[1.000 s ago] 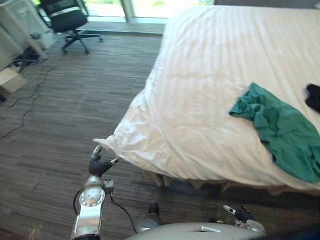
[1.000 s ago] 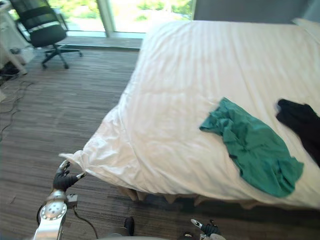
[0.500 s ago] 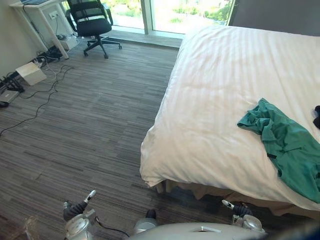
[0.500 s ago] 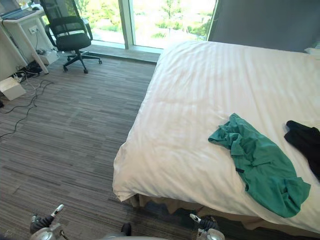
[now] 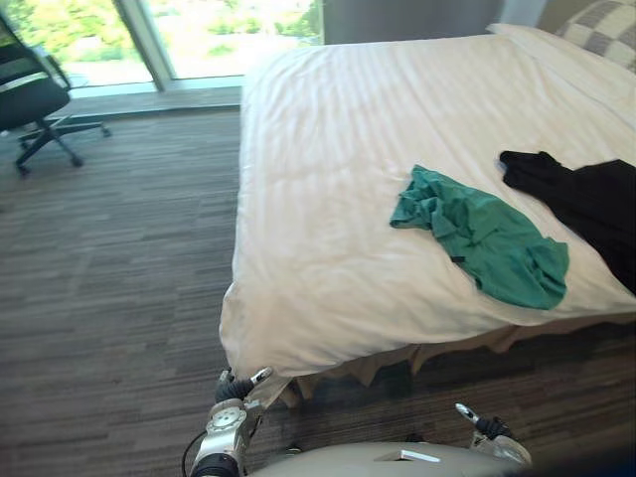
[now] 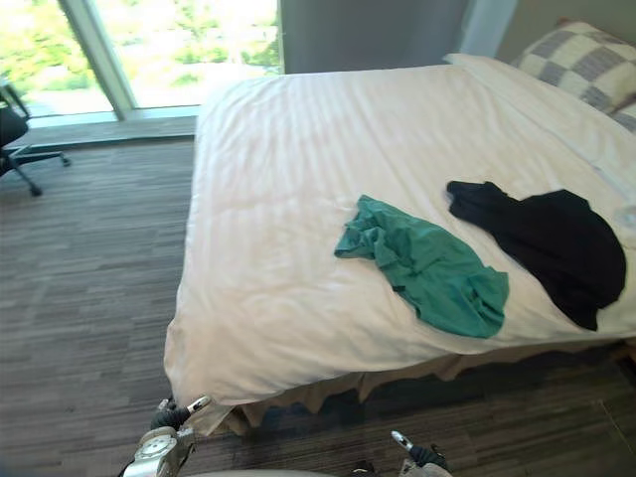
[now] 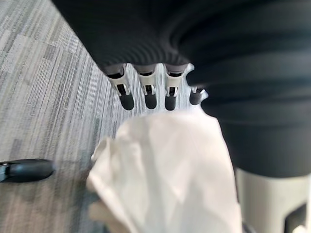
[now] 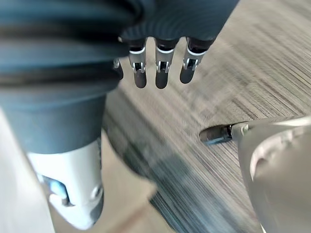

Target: Tidy the bed and pick cloth on bed and put in laundry

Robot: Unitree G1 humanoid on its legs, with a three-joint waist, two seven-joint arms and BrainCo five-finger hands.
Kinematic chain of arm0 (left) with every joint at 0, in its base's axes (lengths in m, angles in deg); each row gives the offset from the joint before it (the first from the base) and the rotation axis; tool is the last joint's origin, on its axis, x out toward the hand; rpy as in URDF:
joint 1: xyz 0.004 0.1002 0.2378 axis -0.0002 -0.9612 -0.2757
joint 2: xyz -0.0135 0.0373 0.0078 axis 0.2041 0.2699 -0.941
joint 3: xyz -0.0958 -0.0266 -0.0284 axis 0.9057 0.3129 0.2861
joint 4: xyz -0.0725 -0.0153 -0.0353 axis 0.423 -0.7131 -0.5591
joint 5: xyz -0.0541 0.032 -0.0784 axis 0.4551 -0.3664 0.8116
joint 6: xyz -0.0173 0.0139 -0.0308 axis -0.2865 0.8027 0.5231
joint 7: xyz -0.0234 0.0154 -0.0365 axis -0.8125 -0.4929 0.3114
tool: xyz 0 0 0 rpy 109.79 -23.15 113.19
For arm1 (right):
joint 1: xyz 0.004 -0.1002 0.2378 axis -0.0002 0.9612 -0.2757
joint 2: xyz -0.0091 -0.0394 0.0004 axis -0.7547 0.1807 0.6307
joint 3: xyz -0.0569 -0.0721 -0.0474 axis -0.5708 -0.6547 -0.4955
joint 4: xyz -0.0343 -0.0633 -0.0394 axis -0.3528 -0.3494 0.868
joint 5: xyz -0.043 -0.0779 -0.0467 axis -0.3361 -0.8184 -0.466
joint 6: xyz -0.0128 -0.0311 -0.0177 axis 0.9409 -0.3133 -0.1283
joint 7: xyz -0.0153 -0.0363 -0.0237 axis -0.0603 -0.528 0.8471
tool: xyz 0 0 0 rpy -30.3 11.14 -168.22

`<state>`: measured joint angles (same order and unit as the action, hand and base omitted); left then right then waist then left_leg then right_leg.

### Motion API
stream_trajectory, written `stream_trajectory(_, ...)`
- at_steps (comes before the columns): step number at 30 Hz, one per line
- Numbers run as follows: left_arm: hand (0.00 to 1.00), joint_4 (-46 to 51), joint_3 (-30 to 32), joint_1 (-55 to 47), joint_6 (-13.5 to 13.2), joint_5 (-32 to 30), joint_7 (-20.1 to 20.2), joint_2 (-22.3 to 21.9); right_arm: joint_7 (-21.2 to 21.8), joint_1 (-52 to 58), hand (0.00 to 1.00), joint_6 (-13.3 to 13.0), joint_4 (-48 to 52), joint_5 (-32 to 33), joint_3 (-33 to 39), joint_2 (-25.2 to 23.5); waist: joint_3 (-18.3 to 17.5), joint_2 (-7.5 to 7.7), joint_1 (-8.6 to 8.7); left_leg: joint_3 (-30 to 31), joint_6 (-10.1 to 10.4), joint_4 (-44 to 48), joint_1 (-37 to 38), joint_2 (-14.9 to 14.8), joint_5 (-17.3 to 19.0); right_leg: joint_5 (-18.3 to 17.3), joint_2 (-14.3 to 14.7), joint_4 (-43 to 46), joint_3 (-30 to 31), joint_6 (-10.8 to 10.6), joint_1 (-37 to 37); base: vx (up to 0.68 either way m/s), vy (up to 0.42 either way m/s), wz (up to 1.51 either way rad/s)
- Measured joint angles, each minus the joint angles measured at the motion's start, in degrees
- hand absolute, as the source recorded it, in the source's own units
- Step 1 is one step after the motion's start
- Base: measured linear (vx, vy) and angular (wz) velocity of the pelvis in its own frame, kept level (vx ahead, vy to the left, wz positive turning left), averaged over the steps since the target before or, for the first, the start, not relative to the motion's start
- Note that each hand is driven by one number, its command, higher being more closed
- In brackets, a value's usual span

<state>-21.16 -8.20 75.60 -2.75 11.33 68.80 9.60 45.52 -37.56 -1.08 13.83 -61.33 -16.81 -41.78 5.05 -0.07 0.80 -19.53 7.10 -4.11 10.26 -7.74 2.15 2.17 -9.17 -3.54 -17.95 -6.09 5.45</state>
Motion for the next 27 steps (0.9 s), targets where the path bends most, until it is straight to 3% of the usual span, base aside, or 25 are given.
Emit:
stream_trajectory(5,0.00,0.16,5.03,-1.45,0.00,1.37,1.18,0.26,-0.56,1.01,0.00,0.20,3.40,3.16,12.64,6.90,0.02,-0.24,0.09,-1.37,0.06,0.81,0.85,0.05,1.42,-0.36,-0.22,0.56,1.11,0.10,0.32,0.01,0.017,-0.14)
stream_trajectory(8,0.00,0.18,6.51,-2.65,-0.01,2.17,2.49,0.64,-0.65,0.06,0.00,0.25,5.28,3.72,20.21,15.67,0.06,0.03,0.82,-0.89,-0.16,1.24,0.77,0.32,2.03,-1.40,-0.80,1.96,0.83,-0.47,0.21,0.01,0.017,0.09)
stream_trajectory(12,0.00,0.01,6.15,-5.92,-0.04,2.18,3.74,1.35,0.06,-6.77,0.00,1.58,4.58,3.84,28.12,31.22,-0.28,0.29,1.99,0.14,-0.34,1.26,0.41,0.74,2.29,-1.99,-1.33,2.59,-0.09,-0.78,0.27,0.02,0.012,0.11)
stream_trajectory(13,0.00,0.01,5.98,-6.20,-0.17,2.17,3.91,1.32,-0.08,-7.53,0.00,1.41,7.22,4.22,24.97,33.96,-0.52,0.48,1.80,0.27,-0.28,1.14,0.11,0.71,2.32,-2.36,-1.32,2.70,-0.20,-0.88,-0.10,0.01,-0.006,0.09)
stream_trajectory(14,0.00,0.03,6.13,-6.13,-0.21,2.16,4.10,1.24,-0.04,-6.75,0.00,1.17,12.23,4.26,22.04,33.53,-0.62,0.39,2.03,0.30,-0.23,1.11,0.10,0.57,2.28,-2.53,-1.24,2.98,-0.28,-0.77,-0.23,0.03,-0.017,0.02)
stream_trajectory(15,0.00,0.01,6.42,-6.96,-0.22,2.29,4.45,1.01,-1.18,-3.53,0.00,0.07,25.25,2.92,17.96,30.02,-1.14,1.48,2.59,0.26,-0.16,1.18,-0.29,0.16,2.24,-2.89,-1.04,3.90,-0.22,-0.68,-1.39,0.04,-0.029,0.04)
stream_trajectory(17,0.00,1.28,6.48,-8.44,-0.05,2.40,4.38,-0.27,-4.57,-0.76,0.00,-0.94,47.32,-2.01,15.93,17.95,-1.90,1.99,2.64,1.13,0.02,1.42,-1.39,-0.19,2.09,-3.42,-0.89,4.65,-0.62,-0.47,-2.12,0.08,-0.034,0.16)
stream_trajectory(19,0.00,1.99,6.33,-8.86,-0.07,3.04,4.35,-2.09,-7.45,-1.91,0.00,-1.83,52.19,-4.14,13.26,11.04,-1.98,2.63,2.44,1.45,0.02,1.41,-1.44,-0.09,2.09,-3.46,-1.04,4.67,-0.94,-0.42,-1.93,0.05,-0.003,0.14)
stream_trajectory(22,0.00,2.24,5.93,-7.93,-0.08,3.36,4.29,-2.87,-10.88,-3.60,0.00,-1.65,52.85,-4.81,4.48,7.80,-2.03,2.82,1.59,2.24,-0.08,1.44,-1.80,0.54,2.15,-3.46,-1.66,4.60,-1.30,-0.42,-1.79,0.02,0.023,0.12)
stream_trajectory(23,0.00,2.34,5.93,-7.66,-0.12,3.36,4.26,-2.86,-10.89,-3.61,1.00,-1.65,53.80,-5.31,3.05,7.89,-2.00,2.71,1.54,2.70,-0.21,1.57,-2.39,0.64,2.23,-3.46,-1.78,4.55,-1.55,-0.43,-1.79,0.00,0.014,0.24)
stream_trajectory(27,0.00,2.61,3.69,-7.45,-0.39,3.37,4.06,-1.07,-8.72,-6.71,1.00,-2.73,56.15,-8.29,-5.38,11.67,-1.67,2.32,1.32,5.35,-0.32,2.59,-3.38,0.76,2.29,-3.46,-2.10,4.31,-3.41,-0.44,-0.91,0.01,-0.002,0.28)
